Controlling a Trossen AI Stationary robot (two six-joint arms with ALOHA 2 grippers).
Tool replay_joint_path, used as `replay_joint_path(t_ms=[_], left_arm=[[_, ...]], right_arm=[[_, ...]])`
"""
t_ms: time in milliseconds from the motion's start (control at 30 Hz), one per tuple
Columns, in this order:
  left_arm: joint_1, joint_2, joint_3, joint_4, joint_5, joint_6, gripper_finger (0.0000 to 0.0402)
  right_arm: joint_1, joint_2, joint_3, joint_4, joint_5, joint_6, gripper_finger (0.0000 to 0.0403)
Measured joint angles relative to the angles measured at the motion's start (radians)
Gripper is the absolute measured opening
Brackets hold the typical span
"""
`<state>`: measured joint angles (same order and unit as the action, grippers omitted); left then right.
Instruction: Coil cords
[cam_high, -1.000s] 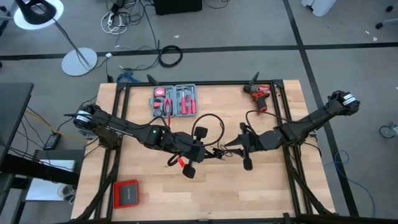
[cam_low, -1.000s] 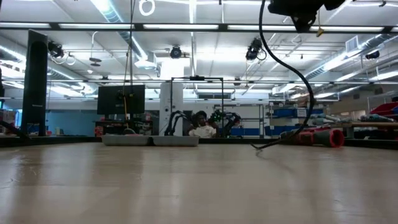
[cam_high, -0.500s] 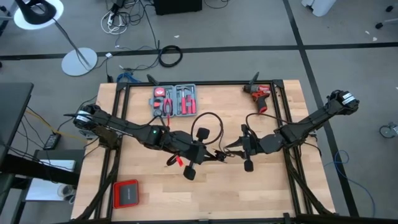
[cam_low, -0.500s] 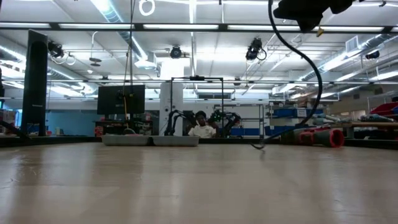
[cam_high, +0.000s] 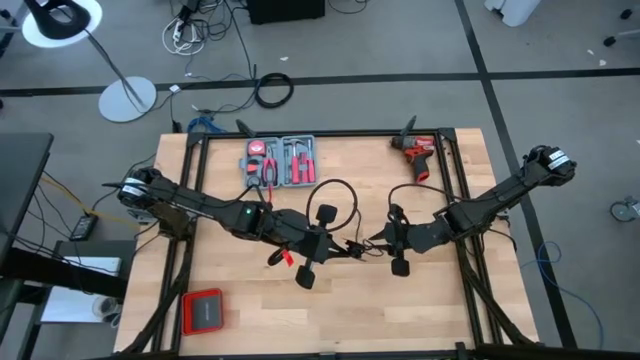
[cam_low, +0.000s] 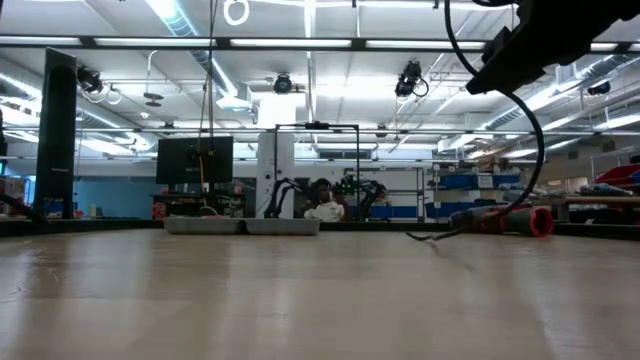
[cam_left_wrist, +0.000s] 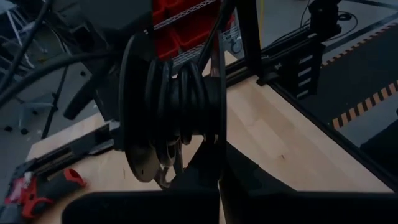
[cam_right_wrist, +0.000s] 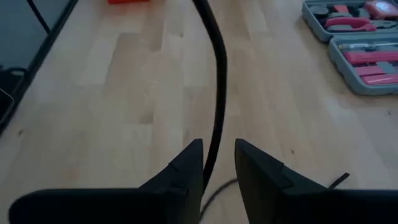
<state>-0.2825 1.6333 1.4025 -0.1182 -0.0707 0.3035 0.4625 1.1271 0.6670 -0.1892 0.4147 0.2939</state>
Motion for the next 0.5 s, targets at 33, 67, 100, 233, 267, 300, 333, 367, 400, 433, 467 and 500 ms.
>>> replay_joint_path(t_ms=[33, 67, 100, 233, 267, 300, 333, 367, 400, 433, 467, 500], left_arm=[[0.0, 0.0, 0.0, 0.007, -0.004, 0.005, 0.0], [0.0, 0.0, 0.0, 0.015, -0.005, 0.007, 0.0], [0.0, 0.0, 0.0, 0.024, -0.005, 0.007, 0.0], [0.0, 0.0, 0.0, 0.031, -0.005, 0.007, 0.0], [0.0, 0.0, 0.0, 0.033, -0.005, 0.008, 0.0], [0.0, 0.0, 0.0, 0.037, -0.005, 0.011, 0.0], [0.0, 0.0, 0.0, 0.04, -0.005, 0.016, 0.0], [0.0, 0.0, 0.0, 0.041, -0.005, 0.023, 0.0], [0.0, 0.0, 0.0, 0.04, -0.005, 0.026, 0.0], [0.0, 0.0, 0.0, 0.04, -0.004, 0.027, 0.0], [0.0, 0.0, 0.0, 0.038, 0.001, 0.027, 0.0], [0.0, 0.0, 0.0, 0.037, 0.015, 0.027, 0.0]], right_arm=[[0.0, 0.0, 0.0, -0.001, 0.0, 0.002, 0.0089], [0.0, 0.0, 0.0, -0.002, -0.001, 0.002, 0.0089], [0.0, 0.0, 0.0, -0.003, -0.001, 0.001, 0.0089], [-0.002, 0.0, 0.0, -0.005, 0.0, 0.0, 0.0081], [-0.005, 0.0, 0.0, -0.003, 0.001, -0.003, 0.0071], [-0.009, 0.0, 0.0, -0.004, 0.004, -0.005, 0.0055], [-0.014, 0.0, 0.0, -0.006, 0.004, -0.008, 0.0035], [-0.018, 0.0, 0.0, -0.007, 0.003, -0.019, 0.0019], [-0.021, 0.0, 0.0, -0.007, 0.004, -0.029, 0.0012], [-0.026, 0.0, 0.0, -0.007, 0.003, -0.03, 0.0012], [-0.033, 0.0, 0.0, -0.007, 0.0, -0.03, 0.0012], [-0.04, 0.0, 0.0, -0.007, -0.012, -0.033, 0.0009]])
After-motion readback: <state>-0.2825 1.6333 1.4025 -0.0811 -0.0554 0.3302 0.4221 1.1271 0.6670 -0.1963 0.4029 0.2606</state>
